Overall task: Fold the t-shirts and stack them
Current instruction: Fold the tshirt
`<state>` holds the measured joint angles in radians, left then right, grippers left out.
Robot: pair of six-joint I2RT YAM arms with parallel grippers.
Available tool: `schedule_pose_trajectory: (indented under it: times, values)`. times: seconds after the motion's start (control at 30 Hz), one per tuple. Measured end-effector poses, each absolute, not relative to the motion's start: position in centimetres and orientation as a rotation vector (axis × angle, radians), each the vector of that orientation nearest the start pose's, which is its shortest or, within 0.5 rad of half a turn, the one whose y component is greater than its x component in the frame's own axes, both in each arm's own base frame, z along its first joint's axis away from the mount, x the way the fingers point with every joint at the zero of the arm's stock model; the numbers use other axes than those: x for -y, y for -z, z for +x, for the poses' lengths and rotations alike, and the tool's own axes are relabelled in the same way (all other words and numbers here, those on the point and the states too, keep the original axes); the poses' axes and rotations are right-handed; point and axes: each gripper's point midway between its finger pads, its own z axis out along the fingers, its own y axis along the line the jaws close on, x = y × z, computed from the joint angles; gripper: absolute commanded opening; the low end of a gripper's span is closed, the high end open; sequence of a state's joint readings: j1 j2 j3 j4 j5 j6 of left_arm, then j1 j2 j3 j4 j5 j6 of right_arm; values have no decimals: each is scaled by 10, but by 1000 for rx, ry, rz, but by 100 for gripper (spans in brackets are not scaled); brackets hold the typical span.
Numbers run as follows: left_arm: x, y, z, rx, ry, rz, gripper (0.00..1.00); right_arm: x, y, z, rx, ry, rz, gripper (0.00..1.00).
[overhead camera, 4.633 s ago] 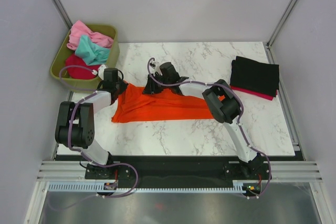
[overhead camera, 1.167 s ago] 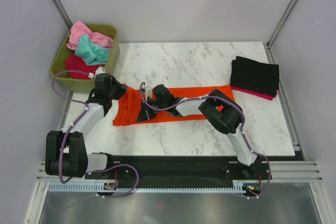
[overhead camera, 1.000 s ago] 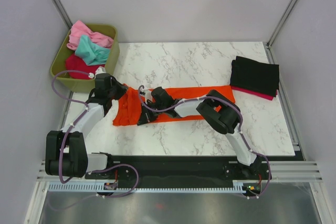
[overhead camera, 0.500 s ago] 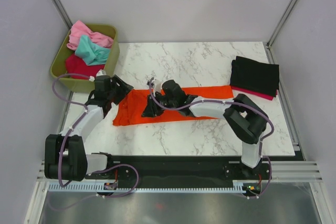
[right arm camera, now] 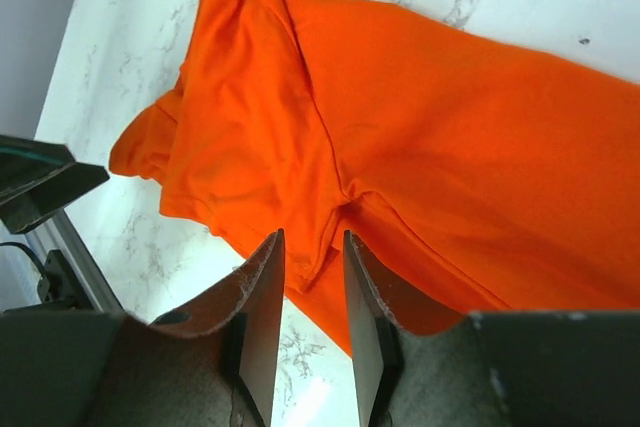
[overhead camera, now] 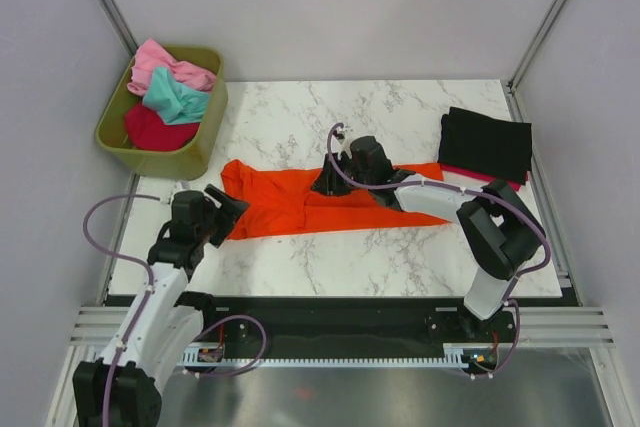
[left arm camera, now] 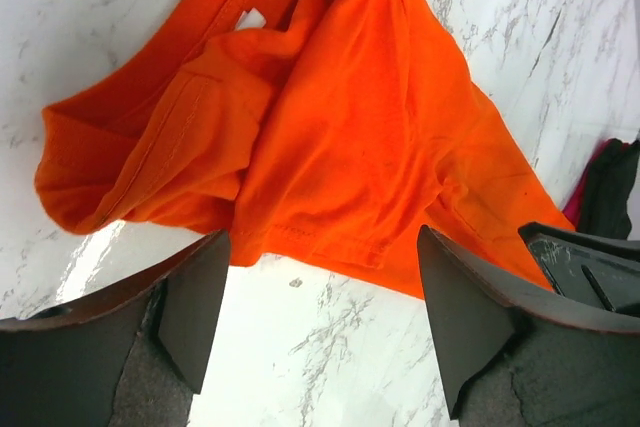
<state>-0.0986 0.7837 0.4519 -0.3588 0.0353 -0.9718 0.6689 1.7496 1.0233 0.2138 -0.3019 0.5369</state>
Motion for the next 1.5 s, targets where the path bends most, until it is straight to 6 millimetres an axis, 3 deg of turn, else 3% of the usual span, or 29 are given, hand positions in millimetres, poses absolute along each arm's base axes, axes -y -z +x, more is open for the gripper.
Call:
schedule_pose_trajectory:
  times: [0.13, 0.4, 0.63, 0.9, 1.03, 1.13, 1.3, 1.5]
  values:
    - [64, -90, 239, -2104, 608, -1005, 79, -342, -98, 334, -2246, -927, -312, 38]
    - [63, -49, 221, -2170, 577, -1104, 77, -295, -82, 361, -2308, -520, -232, 40]
    - [65, -32, 231, -2174, 581, -1164, 75, -252, -83, 378, -2304, -201, -152, 43]
    - [71, -31, 274, -2102, 647, -1172, 72, -203, -84, 389, -2270, 129, -70, 45]
    - [77, -34, 302, -2100, 673, -1166, 68, -188, -71, 398, -2290, 241, -47, 45]
    - [82, -32, 320, -2111, 685, -1162, 61, -180, -54, 403, -2329, 292, -42, 45]
    - [101, -32, 357, -2148, 710, -1128, 59, -169, -28, 401, -2404, 356, -57, 45]
    - [130, -32, 425, -2190, 738, -1089, 58, -176, -25, 400, -2427, 318, -73, 45]
